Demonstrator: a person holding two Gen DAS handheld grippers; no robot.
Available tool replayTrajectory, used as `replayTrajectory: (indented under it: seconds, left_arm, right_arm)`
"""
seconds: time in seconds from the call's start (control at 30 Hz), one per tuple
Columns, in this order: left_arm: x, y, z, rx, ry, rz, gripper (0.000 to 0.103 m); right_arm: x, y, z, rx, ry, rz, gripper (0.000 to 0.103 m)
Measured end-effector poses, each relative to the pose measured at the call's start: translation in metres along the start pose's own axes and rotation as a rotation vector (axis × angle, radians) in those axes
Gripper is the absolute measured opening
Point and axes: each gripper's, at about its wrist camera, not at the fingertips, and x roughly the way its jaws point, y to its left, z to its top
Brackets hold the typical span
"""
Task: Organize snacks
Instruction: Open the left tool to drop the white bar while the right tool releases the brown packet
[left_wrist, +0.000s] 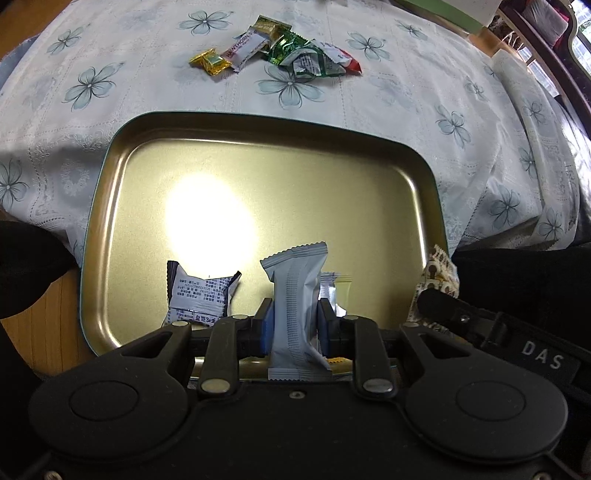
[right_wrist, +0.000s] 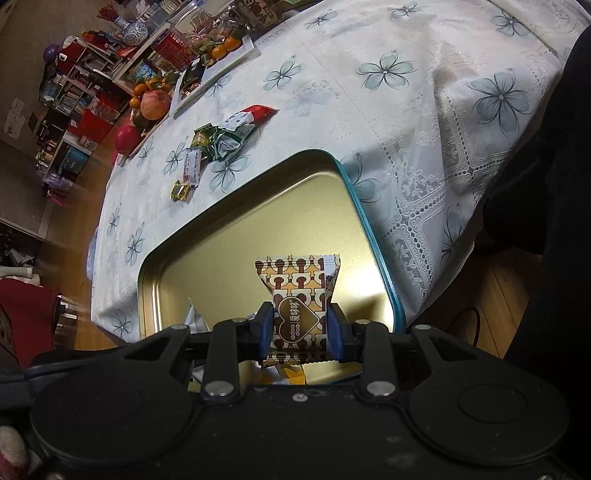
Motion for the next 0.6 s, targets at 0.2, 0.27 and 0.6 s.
replayTrajectory:
  seconds: [0.2, 0.27, 0.6]
  left_arm:
    - [0.005, 0.009, 0.001, -0.033, 0.008, 0.04, 0.031]
    - [0.004, 0.009, 0.009, -0.034, -0.001, 0.056, 0.031]
    - [0.007, 0.008, 0.052, -0.039, 0.011, 0.132, 0.032]
  right_arm:
    - [0.002, 0.005, -0.002, -0.03, 0.0, -0.013, 0.033]
    - [0.007, 0.007, 0.0, -0.036, 0.008, -0.029, 0.033]
    - [0.038, 0.024, 0.023, -0.071, 0.059, -0.095, 0.033]
